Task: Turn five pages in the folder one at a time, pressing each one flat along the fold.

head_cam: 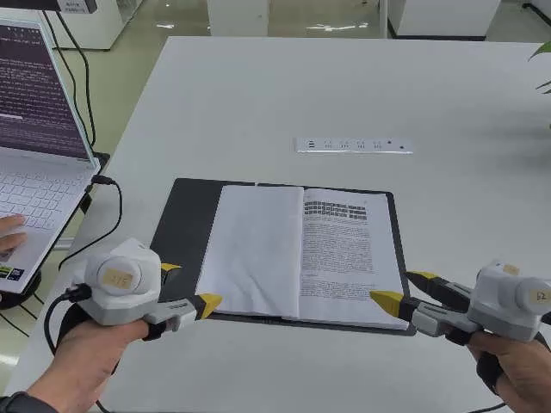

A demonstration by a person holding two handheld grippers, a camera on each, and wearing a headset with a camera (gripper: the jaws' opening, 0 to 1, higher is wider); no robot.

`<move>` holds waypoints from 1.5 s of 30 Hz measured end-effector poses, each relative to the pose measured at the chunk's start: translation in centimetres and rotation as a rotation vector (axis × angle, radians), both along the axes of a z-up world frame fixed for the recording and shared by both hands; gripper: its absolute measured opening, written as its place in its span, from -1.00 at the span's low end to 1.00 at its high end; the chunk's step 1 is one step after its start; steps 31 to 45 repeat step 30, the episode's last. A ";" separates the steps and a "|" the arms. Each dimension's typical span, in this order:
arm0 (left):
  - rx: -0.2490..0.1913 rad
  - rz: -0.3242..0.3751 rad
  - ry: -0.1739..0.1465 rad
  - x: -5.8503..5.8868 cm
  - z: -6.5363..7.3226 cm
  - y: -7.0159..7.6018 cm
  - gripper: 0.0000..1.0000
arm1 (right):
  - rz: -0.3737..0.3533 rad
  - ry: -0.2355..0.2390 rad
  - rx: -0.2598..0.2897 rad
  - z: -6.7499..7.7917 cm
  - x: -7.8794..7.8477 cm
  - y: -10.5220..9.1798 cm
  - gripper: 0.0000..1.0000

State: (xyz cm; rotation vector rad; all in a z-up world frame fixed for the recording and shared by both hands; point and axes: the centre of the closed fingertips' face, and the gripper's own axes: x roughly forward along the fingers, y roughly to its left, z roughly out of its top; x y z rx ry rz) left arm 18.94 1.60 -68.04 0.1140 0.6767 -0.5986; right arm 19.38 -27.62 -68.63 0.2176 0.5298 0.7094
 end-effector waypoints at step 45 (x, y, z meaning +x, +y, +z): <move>-0.057 0.149 -0.033 -2.0 2.9 2.2 0.39 | -0.138 -0.023 -0.025 1.4 -3.7 -3.4 0.48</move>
